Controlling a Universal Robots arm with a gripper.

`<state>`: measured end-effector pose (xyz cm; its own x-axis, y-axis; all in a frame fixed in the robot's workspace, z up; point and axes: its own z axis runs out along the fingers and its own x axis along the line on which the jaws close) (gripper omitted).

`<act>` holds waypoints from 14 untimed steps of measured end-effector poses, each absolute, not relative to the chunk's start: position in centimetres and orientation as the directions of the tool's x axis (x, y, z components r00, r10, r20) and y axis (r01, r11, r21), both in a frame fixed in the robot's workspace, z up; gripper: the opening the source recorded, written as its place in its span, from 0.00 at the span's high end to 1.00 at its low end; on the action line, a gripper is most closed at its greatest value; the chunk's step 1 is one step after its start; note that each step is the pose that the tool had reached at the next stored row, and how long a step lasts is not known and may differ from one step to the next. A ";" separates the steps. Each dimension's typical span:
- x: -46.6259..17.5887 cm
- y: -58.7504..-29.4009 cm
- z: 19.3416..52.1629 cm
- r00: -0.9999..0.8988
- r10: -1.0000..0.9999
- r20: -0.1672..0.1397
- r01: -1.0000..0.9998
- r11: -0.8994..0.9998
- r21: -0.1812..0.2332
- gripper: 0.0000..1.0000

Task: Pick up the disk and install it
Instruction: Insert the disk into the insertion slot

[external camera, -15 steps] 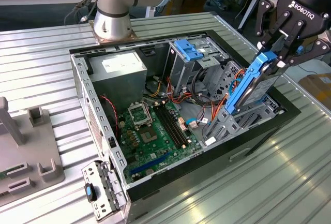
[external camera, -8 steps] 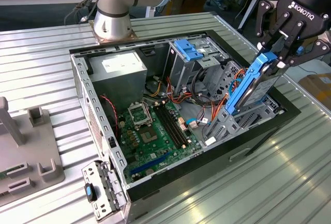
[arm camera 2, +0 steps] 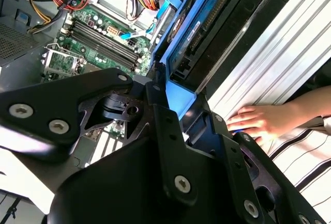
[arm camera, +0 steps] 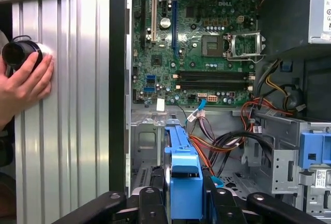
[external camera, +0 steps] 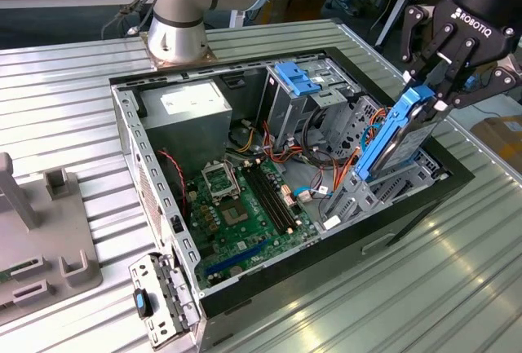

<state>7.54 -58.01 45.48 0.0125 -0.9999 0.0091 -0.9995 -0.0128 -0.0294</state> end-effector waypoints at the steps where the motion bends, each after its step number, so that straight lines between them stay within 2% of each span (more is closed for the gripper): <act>1: 7.5 -58.0 45.2 0.013 -1.000 0.009 -0.999 -0.013 -0.029 0.63; 7: 7.5 -58.1 44.4 0.013 -1.000 0.009 -0.999 -0.013 -0.029 0.63; 14: 7.6 -58.8 41.9 0.013 -1.000 0.009 -0.999 -0.013 -0.029 0.63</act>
